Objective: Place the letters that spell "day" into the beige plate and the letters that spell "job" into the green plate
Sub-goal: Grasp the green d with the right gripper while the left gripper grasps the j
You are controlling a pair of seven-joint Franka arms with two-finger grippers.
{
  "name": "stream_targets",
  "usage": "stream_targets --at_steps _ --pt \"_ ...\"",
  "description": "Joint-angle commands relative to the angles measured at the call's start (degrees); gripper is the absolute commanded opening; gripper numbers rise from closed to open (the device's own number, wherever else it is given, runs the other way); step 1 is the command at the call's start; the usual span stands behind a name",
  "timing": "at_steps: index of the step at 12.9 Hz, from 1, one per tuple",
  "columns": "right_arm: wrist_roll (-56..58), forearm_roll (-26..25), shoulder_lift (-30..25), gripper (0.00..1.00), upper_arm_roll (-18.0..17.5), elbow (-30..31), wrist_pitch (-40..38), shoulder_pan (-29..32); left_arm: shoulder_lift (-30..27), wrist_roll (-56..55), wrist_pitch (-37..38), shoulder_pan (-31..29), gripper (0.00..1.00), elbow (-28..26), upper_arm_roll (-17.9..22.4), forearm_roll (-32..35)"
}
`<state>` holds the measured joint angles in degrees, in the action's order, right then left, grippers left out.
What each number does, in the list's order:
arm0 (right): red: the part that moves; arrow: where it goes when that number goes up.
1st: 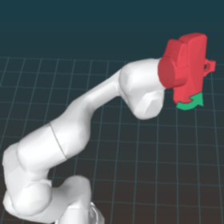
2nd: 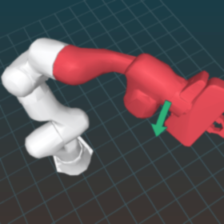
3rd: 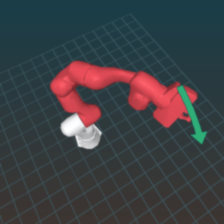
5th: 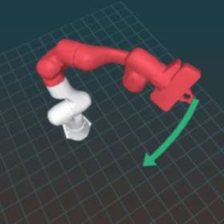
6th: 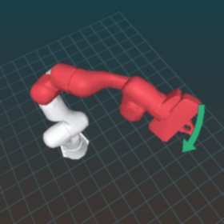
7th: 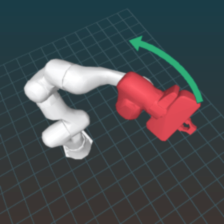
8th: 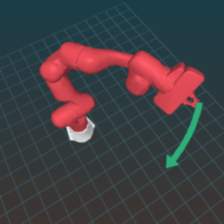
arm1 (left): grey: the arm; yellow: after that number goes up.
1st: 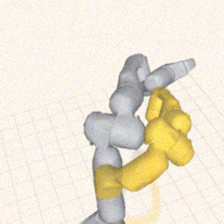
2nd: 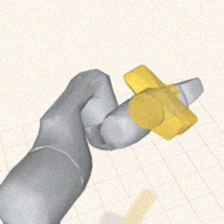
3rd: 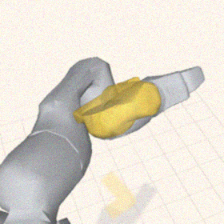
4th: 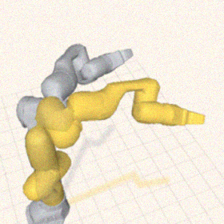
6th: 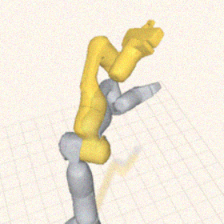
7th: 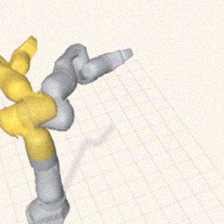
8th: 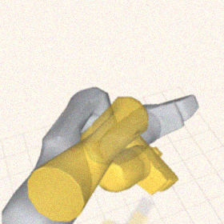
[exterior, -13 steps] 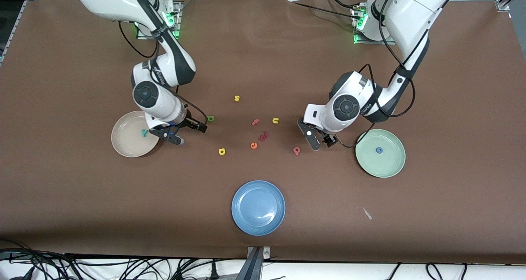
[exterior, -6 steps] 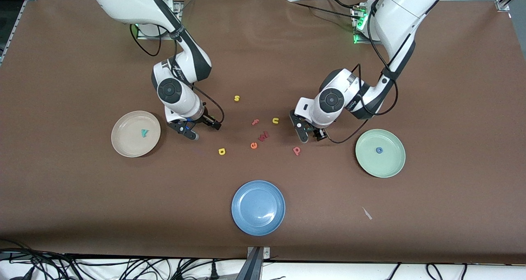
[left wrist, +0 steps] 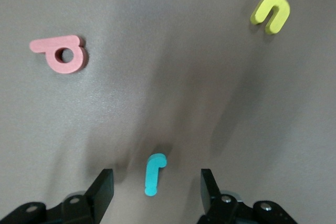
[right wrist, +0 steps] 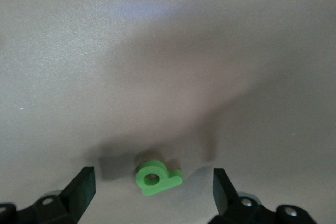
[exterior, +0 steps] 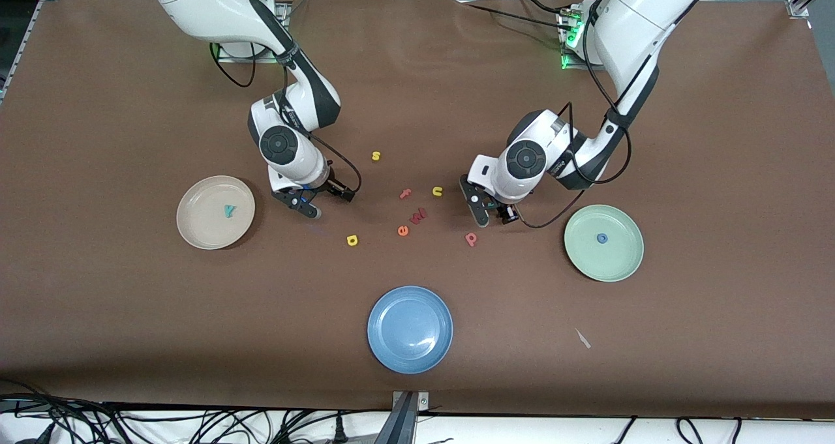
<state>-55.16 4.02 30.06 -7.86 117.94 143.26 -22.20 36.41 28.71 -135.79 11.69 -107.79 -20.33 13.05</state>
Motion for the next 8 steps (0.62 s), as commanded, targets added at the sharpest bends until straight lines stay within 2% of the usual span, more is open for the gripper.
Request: stream_targets --at_steps 1,5,6,8 --pt "-0.47 0.46 -0.09 0.91 0.30 0.54 0.79 -0.91 0.42 0.65 -0.53 0.18 0.69 0.39 0.11 2.06" --pt "-0.38 0.37 -0.26 0.77 0.30 0.89 0.62 -1.00 0.33 0.65 -0.53 0.26 0.66 0.30 0.11 2.06" --pt "-0.38 0.37 -0.52 0.73 0.30 1.32 0.62 -1.00 0.42 0.74 -0.53 0.35 0.60 0.39 0.11 3.11" --pt "-0.29 0.28 -0.96 0.65 0.30 1.85 0.53 -1.00 0.59 0.74 -0.53 0.27 0.29 0.39 0.11 5.75"
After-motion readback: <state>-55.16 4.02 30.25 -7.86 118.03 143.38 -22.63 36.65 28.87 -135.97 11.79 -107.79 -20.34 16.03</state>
